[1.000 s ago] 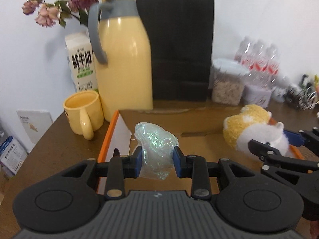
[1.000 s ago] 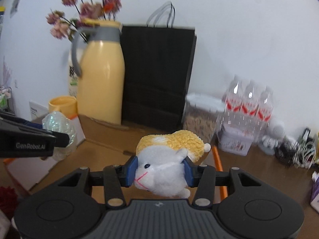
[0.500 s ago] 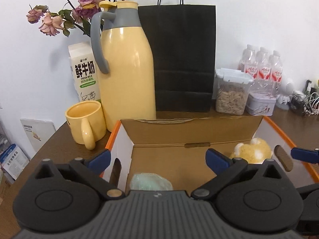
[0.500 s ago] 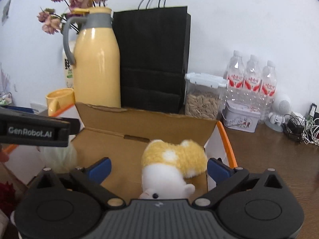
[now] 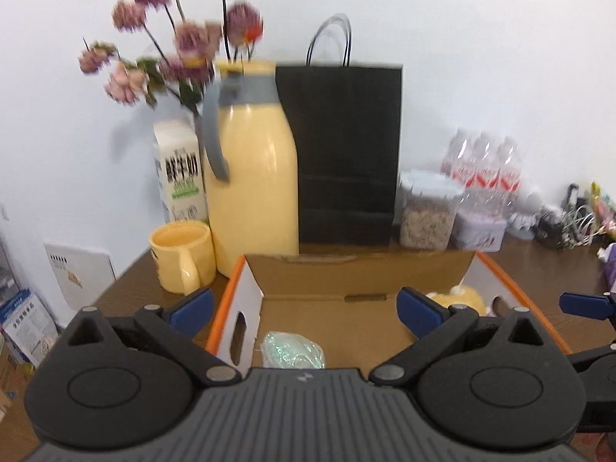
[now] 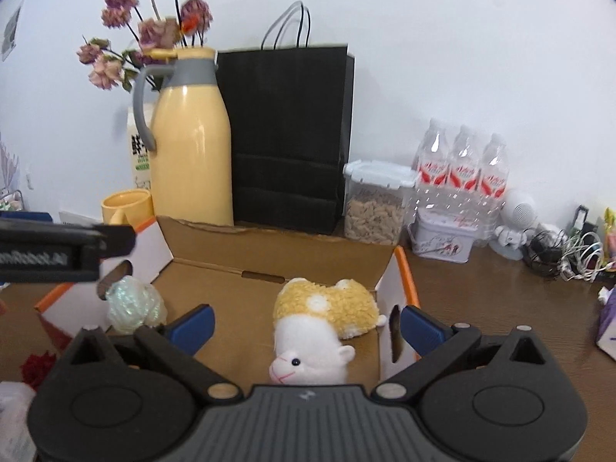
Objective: Organize objects
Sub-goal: 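Carry the green bag and plush sheep into the cardboard box and release both, then return to the table and grasp the purple cloth pouch with the left tool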
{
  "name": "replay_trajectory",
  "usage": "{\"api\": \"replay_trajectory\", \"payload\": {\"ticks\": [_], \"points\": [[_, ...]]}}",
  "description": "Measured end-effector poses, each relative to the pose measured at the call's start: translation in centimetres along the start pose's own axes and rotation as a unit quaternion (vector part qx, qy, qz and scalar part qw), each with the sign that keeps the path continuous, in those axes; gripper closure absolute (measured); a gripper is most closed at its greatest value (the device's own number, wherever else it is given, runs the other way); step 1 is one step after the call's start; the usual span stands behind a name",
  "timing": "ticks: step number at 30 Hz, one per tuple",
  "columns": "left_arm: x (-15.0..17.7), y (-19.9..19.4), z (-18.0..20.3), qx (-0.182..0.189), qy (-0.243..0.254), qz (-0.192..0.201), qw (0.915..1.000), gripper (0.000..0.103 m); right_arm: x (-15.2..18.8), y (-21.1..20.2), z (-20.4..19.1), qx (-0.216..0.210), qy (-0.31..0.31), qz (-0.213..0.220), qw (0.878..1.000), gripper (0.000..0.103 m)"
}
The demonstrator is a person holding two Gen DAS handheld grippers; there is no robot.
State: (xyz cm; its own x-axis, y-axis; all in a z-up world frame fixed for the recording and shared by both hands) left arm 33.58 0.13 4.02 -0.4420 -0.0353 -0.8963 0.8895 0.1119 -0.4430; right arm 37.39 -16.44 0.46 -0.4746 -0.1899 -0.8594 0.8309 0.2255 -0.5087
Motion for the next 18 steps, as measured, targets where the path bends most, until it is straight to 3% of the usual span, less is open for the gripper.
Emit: {"api": "replay_trajectory", "payload": {"ticks": [9,18], "points": [[0.9,-8.8,-1.5,0.028,0.0,0.039,0.9989,0.0,1.5,-9.2,-0.3,0.004,-0.024,0.037,0.999,0.0],[6.9,-14.5,-3.4,0.026,0.019,0.005,0.9995,0.0,6.7,-15.7,-1.6,-0.016,-0.025,0.025,0.999,0.0]]}}
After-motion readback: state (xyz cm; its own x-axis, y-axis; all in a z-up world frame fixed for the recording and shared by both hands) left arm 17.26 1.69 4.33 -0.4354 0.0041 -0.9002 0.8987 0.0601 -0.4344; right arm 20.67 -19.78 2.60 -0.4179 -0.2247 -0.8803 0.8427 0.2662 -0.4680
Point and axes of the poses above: each gripper's, at about its wrist camera, not at the fingertips, and y roughly the way its jaws point, z to its right, x to its underside, the point moved 7 cm from there along y, roughly the way its jaws point, and after that the axes turned 3 degrees about -z, right-handed, at the moved point
